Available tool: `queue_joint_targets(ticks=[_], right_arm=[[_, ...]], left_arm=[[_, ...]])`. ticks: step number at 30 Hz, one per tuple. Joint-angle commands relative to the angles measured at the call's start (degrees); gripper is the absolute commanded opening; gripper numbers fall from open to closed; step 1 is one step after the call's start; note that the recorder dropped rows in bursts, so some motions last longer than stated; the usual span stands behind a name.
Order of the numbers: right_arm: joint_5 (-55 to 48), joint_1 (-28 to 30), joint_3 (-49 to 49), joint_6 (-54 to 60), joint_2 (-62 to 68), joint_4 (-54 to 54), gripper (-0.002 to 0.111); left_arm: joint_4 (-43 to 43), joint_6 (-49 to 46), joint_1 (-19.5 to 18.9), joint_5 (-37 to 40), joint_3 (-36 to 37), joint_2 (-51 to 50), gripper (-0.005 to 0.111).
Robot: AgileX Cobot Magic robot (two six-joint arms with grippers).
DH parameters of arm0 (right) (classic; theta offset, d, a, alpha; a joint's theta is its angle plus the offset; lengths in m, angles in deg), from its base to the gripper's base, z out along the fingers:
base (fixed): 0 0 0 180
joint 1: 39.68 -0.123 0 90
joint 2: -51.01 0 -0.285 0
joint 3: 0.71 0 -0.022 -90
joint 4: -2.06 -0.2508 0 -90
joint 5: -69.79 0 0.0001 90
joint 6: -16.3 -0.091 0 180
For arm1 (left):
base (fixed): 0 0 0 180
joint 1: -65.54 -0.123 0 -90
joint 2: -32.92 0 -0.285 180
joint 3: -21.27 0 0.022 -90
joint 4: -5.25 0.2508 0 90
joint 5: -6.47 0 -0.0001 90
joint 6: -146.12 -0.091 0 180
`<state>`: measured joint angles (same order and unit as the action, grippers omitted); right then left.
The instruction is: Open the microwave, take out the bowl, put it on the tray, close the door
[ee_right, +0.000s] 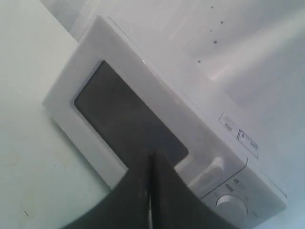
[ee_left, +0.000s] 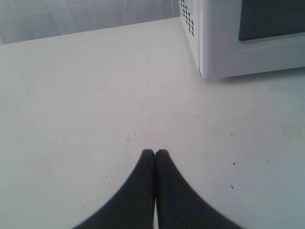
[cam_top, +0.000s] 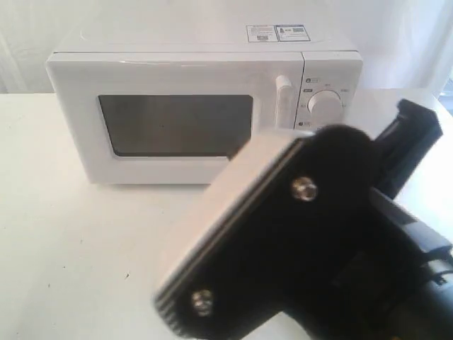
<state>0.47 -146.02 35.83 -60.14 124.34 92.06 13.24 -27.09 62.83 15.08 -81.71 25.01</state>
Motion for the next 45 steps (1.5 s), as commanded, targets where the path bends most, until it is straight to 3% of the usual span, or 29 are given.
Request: queue_joint_targets(ticks=[1,6,11,14,21,33,35,37,38,39,41,45], right_arm=[[-0.65,0.34,5.15,-7.7,-3.75,-0.56,0.0],[-0.65,0.88,14.73,-25.36,-10.82,0.57,0.0],[-0.65,1.4,21.89,-30.89,-14.06,0.86,0.0],[-0.65,1.4,24.05,-44.25,-14.06,1.35,0.0],[3.75,1.4,24.11,-44.12,-13.94,1.95,0.0],[0.93,2.84,24.11,-43.32,-17.28,1.31,0.0],[7.63,10.8,24.11,-39.73,-22.93,1.31,0.0],[19.11,22.71,25.26,-29.56,-30.32,2.05,0.0],[26.36,31.5,26.58,-25.12,-36.31,2.78,0.0],[29.76,36.58,27.58,-23.91,-39.63,2.78,0.0],[38.84,55.26,32.73,-23.8,-51.81,2.26,0.0],[48.89,73.12,40.68,-19.41,-65.43,2.72,0.0]], left_arm=[[-0.25,0.36,0.01,-0.1,0.19,0.12,0.0],[-0.25,0.36,0.01,-0.1,0.19,0.12,0.0],[-0.25,0.36,0.01,-0.1,0.19,0.12,0.0],[-0.25,0.36,0.01,-0.1,0.19,0.12,0.0],[-0.25,0.36,0.01,-0.1,0.19,0.12,0.0],[-0.25,0.36,0.01,-0.1,0.19,0.12,0.0],[-0.25,0.36,0.01,-0.1,0.19,0.12,0.0],[-0.25,0.36,0.01,-0.1,0.19,0.12,0.0],[-0.25,0.36,0.01,-0.1,0.19,0.12,0.0],[-0.25,0.36,0.01,-0.1,0.19,0.12,0.0],[-0.25,0.36,0.01,-0.1,0.19,0.12,0.0],[-0.25,0.36,0.01,-0.1,0.19,0.12,0.0]])
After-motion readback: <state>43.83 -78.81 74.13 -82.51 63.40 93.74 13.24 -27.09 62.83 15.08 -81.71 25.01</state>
